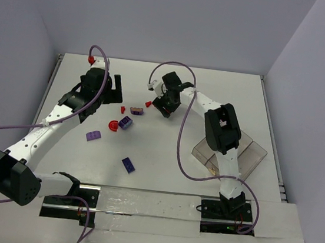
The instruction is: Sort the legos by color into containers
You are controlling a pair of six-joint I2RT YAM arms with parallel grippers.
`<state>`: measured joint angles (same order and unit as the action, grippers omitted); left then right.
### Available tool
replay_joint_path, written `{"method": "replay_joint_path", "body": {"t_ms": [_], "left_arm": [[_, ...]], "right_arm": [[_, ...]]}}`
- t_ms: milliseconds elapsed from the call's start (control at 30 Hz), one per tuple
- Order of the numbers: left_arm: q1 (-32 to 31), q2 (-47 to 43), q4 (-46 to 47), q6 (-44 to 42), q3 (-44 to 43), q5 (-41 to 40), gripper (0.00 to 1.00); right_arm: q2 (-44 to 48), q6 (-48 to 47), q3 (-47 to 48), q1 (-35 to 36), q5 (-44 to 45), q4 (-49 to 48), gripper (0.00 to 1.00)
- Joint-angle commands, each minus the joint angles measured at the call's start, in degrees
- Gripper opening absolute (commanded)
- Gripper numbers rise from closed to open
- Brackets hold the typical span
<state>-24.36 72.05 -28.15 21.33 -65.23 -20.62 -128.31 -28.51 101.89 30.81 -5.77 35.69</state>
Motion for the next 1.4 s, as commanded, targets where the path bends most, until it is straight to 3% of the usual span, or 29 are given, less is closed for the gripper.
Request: {"method": "replay_joint_path", "body": {"t_ms": [0,300,467,533,567,600,867,1100,1200,1367], "left_arm": [[-0.4,-1.1,0.3,-1.0,0.0,-0.9,0.99],[-0.4,-1.6,0.1,-1.2,0.4,-1.4,0.99],[-0.4,-1.9,0.2,-1.3,0.6,-1.4,0.99],[-0.4,-1.9,0.3,-1.2,0.5,-1.3,0.99],[-0.4,-1.9,0.2,-1.1,0.5,-1.2,0.99],[-0.4,-1.8,0.2,-1.0,0.4,-1.2,0.99],[-0.5,-1.9,0.9,-0.1,0.7,-0.1,0.99],[-0.6,-1.8,0.8,1.6,1.0,-5.4,0.99],[-0.6,-1.3,0.9,1.5,0.8,-5.4,0.99],[-1.0,-0.7,1.1,1.4,0.3,-5.4,0.99]], "right_arm": [[-2.3,-1.3,2.9,1.0,1.6,1.4,0.68],[-2.4,-0.9,2.8,1.0,2.6,1.1,0.51],[-0.9,0.5,2.1,1.1,3.9,0.4,0.3],[0.2,1.3,2.1,1.1,4.0,0.4,0.18],[1.7,2.2,2.2,1.1,4.0,0.4,0.05],[2.6,2.9,2.3,1.1,4.0,0.4,0.01],[14.4,9.2,-1.8,0.8,7.2,-2.1,0.0],[32.7,20.3,-21.7,-1.8,10.9,-13.7,0.0],[40.2,26.0,-28.8,-4.7,11.5,-16.8,0.0],[47.5,36.0,-35.4,-13.7,6.6,-13.8,0.0]]}}
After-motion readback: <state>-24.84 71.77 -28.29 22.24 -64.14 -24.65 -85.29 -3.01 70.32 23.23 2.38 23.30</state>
